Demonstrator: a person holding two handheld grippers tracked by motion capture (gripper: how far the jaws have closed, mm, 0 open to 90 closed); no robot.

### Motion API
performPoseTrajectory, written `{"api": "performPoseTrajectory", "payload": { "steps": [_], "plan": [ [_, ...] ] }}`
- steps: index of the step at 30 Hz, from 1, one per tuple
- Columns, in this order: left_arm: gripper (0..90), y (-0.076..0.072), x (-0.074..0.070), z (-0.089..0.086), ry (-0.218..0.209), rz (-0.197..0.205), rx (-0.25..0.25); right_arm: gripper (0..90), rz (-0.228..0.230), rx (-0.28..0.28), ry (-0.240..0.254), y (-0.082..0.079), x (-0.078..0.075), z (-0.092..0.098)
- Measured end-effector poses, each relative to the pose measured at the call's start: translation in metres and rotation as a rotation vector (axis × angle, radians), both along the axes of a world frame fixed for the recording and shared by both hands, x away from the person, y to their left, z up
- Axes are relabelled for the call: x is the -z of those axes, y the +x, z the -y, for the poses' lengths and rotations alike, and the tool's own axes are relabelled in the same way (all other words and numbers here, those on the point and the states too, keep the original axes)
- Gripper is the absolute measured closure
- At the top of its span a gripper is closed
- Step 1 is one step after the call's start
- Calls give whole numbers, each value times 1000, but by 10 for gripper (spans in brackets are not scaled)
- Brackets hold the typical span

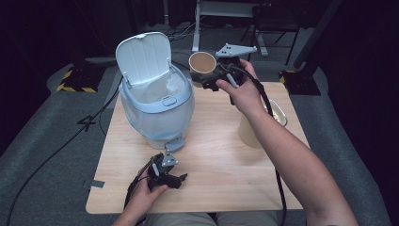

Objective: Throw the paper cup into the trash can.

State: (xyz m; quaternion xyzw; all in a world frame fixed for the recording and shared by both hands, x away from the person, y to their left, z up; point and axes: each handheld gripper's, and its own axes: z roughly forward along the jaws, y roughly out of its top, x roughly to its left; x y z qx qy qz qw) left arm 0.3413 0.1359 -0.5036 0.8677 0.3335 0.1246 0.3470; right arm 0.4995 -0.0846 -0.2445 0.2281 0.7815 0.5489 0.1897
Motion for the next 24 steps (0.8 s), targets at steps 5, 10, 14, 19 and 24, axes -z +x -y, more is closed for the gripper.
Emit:
{"api": "performPoseTrajectory", "payload": {
  "steps": [5,10,14,19,24],
  "plan": [
    [137,1,0,1,4,-1,-6,252,-9,-18,43,2,-1,-15],
    [137,1,0,1,5,-1,-5,251,-14,-45,90,2,2,-33],
    [137,1,0,1,6,0,-6,250,-34,-61,95,4,7,-46],
    [137,1,0,1,5,0,-8,249,-42,-71,72,4,14,-61],
    [136,1,0,1,4,-1,-10,245,-47,-70,61,6,19,-68]
  ]
}}
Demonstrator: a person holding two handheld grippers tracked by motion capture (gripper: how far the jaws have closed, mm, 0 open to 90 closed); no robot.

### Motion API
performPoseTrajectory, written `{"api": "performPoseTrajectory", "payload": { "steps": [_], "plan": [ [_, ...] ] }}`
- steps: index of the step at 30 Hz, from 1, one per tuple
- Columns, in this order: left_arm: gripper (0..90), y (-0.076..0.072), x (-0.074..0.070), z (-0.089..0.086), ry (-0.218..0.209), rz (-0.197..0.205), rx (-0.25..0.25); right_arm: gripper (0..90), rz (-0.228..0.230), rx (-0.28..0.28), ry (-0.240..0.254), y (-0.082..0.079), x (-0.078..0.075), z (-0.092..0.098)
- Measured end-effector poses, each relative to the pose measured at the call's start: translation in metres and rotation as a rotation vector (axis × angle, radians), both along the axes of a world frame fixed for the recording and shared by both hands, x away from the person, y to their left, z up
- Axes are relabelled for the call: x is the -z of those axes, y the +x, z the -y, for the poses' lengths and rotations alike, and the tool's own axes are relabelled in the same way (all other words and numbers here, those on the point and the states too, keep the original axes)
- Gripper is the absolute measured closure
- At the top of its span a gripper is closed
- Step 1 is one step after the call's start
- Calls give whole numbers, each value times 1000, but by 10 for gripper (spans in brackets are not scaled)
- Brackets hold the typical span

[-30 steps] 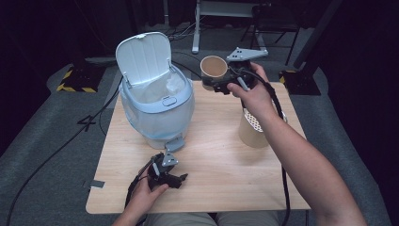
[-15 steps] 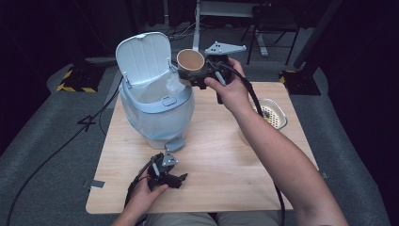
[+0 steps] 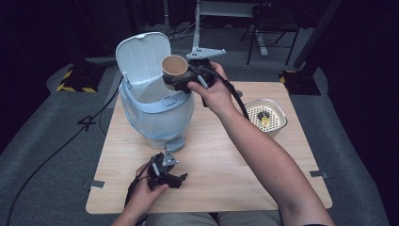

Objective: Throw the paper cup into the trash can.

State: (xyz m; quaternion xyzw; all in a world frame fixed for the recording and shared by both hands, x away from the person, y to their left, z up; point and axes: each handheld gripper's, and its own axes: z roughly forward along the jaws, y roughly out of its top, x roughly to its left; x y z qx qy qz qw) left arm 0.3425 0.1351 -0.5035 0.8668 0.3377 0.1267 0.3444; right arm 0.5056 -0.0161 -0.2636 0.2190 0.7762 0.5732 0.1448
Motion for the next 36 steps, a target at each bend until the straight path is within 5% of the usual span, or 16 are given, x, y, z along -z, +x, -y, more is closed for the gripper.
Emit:
{"api": "performPoseTrajectory", "payload": {
  "steps": [21,36],
  "plan": [
    [131,1,0,1,0,-3,-8,156,10,-48,-34,-6,10,-21],
    [133,3,0,-12,-4,-1,-11,168,25,-2,-21,-24,-17,45]
  ]
}}
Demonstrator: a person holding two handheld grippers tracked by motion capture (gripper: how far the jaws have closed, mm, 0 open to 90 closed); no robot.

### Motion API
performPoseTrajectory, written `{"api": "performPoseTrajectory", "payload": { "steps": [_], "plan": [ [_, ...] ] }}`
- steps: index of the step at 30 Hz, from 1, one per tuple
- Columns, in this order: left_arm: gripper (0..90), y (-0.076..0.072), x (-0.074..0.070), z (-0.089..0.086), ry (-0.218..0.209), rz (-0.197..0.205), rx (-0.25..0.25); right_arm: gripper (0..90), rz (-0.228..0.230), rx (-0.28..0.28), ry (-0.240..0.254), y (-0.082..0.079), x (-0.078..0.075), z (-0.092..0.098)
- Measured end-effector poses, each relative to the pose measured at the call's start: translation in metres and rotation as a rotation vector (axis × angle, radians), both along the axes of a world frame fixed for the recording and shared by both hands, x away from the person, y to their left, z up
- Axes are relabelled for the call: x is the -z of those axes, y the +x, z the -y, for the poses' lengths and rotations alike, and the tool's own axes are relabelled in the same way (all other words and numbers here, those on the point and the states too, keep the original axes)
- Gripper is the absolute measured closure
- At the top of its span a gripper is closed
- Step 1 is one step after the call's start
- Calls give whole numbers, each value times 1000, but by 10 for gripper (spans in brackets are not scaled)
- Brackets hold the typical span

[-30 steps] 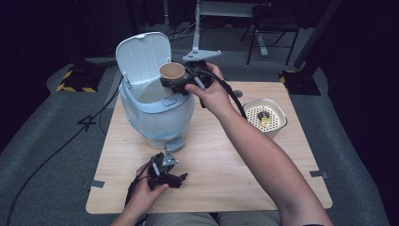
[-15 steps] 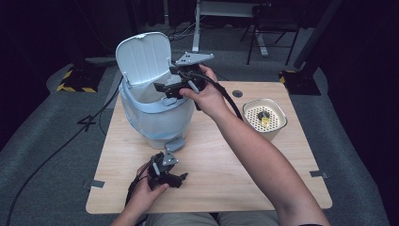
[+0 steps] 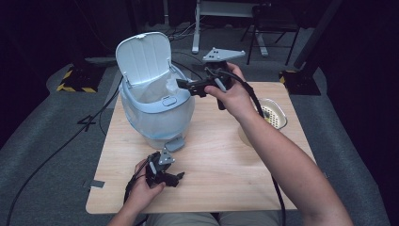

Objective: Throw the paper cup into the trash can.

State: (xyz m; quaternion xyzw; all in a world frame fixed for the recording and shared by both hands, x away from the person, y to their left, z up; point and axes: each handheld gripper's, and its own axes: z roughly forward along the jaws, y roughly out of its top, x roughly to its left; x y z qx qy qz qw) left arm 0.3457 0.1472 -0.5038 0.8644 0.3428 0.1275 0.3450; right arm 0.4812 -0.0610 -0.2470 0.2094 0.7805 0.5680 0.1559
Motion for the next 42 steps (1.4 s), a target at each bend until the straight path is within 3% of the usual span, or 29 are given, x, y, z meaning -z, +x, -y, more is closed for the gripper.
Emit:
{"api": "performPoseTrajectory", "payload": {
  "steps": [5,8,9,11,12,16,21,25,29,35,38,41,42],
  "plan": [
    [133,0,0,-3,0,-1,-9,187,-13,12,-11,-15,-3,30],
    [133,0,0,-3,0,1,-8,233,-64,17,-38,-27,-2,60],
    [133,0,0,-3,0,0,-7,233,-64,17,-38,-27,-2,60],
    [129,-1,0,-2,6,-3,-19,250,-70,30,-65,-35,0,84],
    [129,-1,0,-2,6,-3,-19,250,-70,30,-65,-35,0,84],
    [129,-5,0,-3,2,-3,-45,253,-65,62,-66,-48,4,120],
    [129,-5,0,-3,3,-3,-43,257,-63,92,-93,-59,12,145],
    [143,-5,-1,-4,4,-2,-44,262,-68,122,-107,-71,25,173],
    [177,-5,-2,-7,5,-9,-46,263,-73,145,-136,-77,36,187],
    [235,-8,-8,-15,6,-34,-65,263,-112,173,-142,-87,62,211],
    [247,-10,-12,-22,-45,-47,-88,263,-139,206,-143,-94,79,227],
    [250,-10,-15,-24,-65,-47,-96,263,-156,221,-134,-97,88,235],
    [254,-10,-16,-25,-82,-48,-99,263,-171,234,-136,-101,98,242]
  ]
}}
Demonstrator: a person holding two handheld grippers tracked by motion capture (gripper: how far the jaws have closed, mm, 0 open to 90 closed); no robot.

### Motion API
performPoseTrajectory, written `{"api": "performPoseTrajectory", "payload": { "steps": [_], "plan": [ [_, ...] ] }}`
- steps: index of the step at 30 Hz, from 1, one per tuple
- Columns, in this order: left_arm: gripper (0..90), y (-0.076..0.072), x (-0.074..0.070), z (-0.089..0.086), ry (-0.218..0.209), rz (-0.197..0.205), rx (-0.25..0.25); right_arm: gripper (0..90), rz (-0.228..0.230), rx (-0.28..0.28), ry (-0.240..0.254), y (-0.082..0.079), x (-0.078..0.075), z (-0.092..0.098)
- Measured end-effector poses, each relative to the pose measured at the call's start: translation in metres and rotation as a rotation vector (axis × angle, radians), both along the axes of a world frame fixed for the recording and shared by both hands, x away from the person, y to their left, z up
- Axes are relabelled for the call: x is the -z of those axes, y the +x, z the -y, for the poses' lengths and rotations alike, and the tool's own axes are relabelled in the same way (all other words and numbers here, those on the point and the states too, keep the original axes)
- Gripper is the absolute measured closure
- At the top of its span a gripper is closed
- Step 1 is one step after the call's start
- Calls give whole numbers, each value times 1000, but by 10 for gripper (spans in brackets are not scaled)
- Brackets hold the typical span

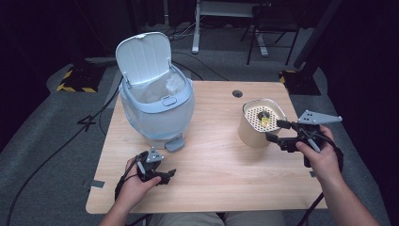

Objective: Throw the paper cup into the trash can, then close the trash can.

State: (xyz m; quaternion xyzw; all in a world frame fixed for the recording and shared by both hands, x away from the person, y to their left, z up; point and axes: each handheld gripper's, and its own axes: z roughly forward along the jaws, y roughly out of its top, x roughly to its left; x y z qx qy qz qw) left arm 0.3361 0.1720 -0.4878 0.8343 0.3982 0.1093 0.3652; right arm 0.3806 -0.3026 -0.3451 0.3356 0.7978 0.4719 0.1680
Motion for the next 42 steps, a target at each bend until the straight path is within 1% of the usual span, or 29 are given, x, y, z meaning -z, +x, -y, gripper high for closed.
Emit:
{"api": "performPoseTrajectory", "payload": {
  "steps": [2,3,5,6,7,9,10,11,12,13,17,18,19,20,21,22,23,25,26,28,30,31,32,34,35,36,38,41,42],
  "plan": [
    [260,0,-1,-1,-5,0,2,262,-13,11,-11,-3,10,7],
    [260,0,-3,-2,-7,4,6,262,-13,11,-11,-3,10,7],
    [263,-1,-8,-6,-20,16,3,258,-27,26,-18,-6,22,13],
    [265,-1,-14,-10,-57,21,-4,252,-39,33,-35,-8,33,18],
    [268,-1,-14,-10,-57,21,-4,252,-39,33,-35,-8,33,18],
    [269,-2,-20,-15,-85,28,-5,251,-61,44,-59,-10,47,22],
    [272,-4,-27,-18,-100,46,-15,251,-82,54,-66,-11,58,25],
    [272,-4,-27,-18,-100,46,-15,251,-82,54,-66,-11,58,25],
    [273,-6,-34,-22,-115,66,-24,249,-93,63,-83,-14,71,27],
    [274,-6,-34,-22,-115,66,-24,249,-93,63,-83,-14,71,27],
    [274,-9,-48,-28,-151,107,-21,247,-129,85,-85,-17,95,32],
    [274,-9,-52,-30,-163,119,-21,245,-152,99,-95,-18,107,35],
    [274,-10,-55,-31,-172,127,-18,245,-152,99,-95,-18,107,35],
    [274,-10,-63,-33,-172,147,-14,240,-170,109,-113,-17,117,37],
    [273,-10,-63,-33,-172,147,-14,240,-170,109,-113,-17,117,37],
    [273,-10,-69,-35,-159,160,-16,236,-180,118,-135,-16,126,38],
    [272,-10,-69,-35,-159,160,-16,236,-180,118,-135,-16,126,38],
    [272,-9,-77,-38,-133,176,-15,225,-197,126,-145,-15,136,38],
    [272,-9,-77,-38,-133,176,-15,225,-197,126,-145,-15,136,38],
    [272,-9,-83,-40,-135,188,-21,220,-203,134,-152,-15,142,37],
    [271,-8,-89,-42,-149,200,-26,215,-204,135,-164,-16,147,36],
    [272,-8,-92,-44,-166,202,-27,203,-202,137,-173,-17,152,35],
    [271,-8,-92,-44,-166,202,-27,203,-202,137,-173,-17,152,35],
    [270,-8,-95,-44,-176,202,-28,170,-168,143,-168,-19,155,33],
    [265,-7,-97,-45,-173,210,-28,169,-152,143,-180,-20,157,31],
    [265,-7,-99,-46,-175,218,-32,169,-152,143,-180,-20,157,31],
    [259,-6,-106,-49,-172,238,-36,153,-132,150,-190,-22,159,29],
    [238,-5,-115,-51,-181,257,-34,151,-132,152,-191,-22,159,29],
    [219,-6,-122,-52,-191,264,-28,150,-132,152,-192,-22,159,29]
  ]
}}
